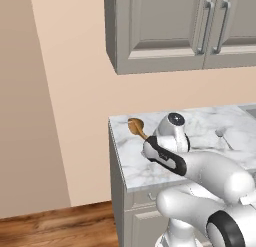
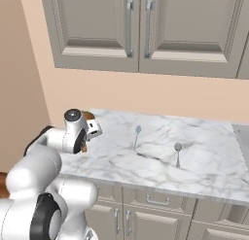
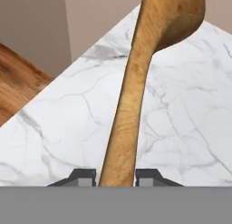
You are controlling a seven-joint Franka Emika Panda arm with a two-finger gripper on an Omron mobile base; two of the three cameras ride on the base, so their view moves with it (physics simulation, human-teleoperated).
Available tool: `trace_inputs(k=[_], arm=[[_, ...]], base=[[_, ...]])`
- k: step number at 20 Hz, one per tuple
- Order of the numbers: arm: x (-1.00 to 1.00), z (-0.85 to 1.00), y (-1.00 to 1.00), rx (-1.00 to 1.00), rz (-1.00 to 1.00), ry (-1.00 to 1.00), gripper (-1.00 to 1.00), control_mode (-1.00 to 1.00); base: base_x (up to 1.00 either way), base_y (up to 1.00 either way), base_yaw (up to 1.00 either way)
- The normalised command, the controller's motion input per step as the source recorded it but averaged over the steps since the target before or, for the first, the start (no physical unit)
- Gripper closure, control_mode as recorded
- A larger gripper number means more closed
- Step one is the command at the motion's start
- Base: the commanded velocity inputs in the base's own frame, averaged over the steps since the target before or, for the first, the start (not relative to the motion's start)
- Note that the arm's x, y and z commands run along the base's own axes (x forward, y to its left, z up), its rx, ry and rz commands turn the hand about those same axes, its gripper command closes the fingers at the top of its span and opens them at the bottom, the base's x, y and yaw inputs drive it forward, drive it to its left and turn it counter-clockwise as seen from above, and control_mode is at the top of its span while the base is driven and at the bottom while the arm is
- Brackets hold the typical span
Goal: Organize the utensils by type. Pick up the wooden spoons from the counter and place them in the open cabinet. Then pick up the metallic utensils from the counter and place them in the open drawer.
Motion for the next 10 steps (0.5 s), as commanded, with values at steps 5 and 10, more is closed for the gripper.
trace_inputs(k=[5, 10], arm=[[-0.02, 0.4, 0.0, 0.02, 0.1, 0.0, 1.0, -1.0], [-0.05, 0.31, -0.01, 0.0, 0.17, 0.0, 1.0, -1.0]], base=[[0.0, 0.0, 0.0], [0.0, 0.0, 0.0]])
